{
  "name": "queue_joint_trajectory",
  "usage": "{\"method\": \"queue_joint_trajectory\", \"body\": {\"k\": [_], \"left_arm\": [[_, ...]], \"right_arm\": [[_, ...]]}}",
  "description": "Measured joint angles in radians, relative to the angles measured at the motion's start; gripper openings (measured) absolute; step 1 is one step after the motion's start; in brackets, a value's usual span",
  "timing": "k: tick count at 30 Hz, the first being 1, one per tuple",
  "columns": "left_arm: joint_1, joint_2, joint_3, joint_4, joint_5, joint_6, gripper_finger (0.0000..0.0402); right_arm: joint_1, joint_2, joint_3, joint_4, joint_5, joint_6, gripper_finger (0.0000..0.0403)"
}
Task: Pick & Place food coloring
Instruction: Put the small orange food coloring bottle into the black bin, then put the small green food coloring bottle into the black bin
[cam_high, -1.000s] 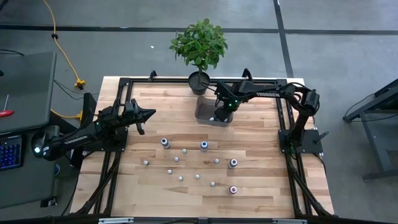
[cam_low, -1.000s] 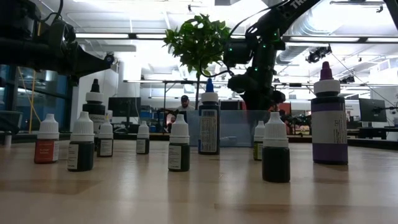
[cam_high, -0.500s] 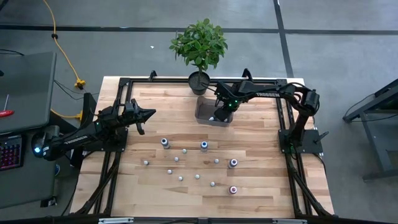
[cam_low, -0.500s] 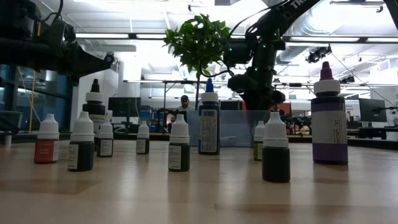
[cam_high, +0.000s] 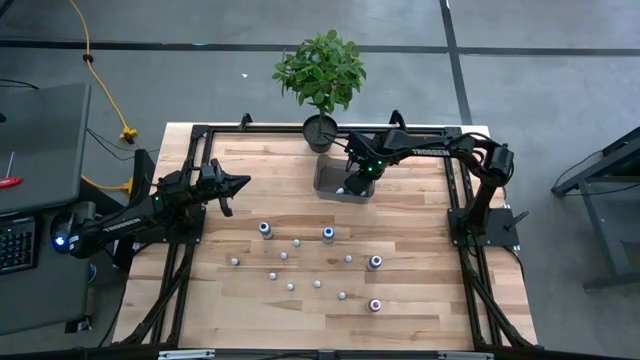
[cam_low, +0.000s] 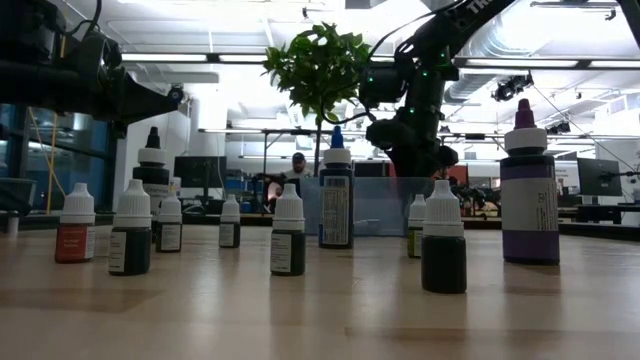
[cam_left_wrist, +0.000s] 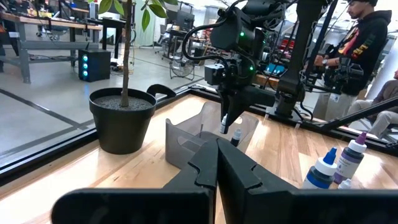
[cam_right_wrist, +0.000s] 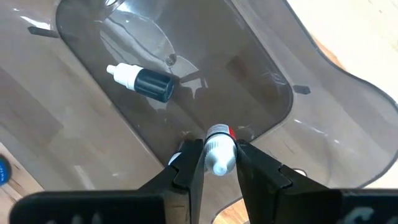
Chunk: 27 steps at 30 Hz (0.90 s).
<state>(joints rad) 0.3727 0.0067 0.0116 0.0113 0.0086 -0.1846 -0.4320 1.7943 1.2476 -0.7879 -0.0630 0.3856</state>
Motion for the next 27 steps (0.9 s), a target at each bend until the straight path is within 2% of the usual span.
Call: {"method": "queue_joint_trajectory", "body": {"k": [7,18,27], "left_arm": [[0.000,0.000,0.000,0.000,0.000,0.000,0.0000],[0.000,0.000,0.000,0.000,0.000,0.000,0.0000],[0.000,0.000,0.000,0.000,0.000,0.000,0.0000]], "right_arm": [[0.000,0.000,0.000,0.000,-0.004,-0.001,0.0086],[0.000,0.000,0.000,0.000,-0.012,-0.005,0.0130],[0.000,0.000,0.000,0.000,-0.010,-0.004,0.0134]]}}
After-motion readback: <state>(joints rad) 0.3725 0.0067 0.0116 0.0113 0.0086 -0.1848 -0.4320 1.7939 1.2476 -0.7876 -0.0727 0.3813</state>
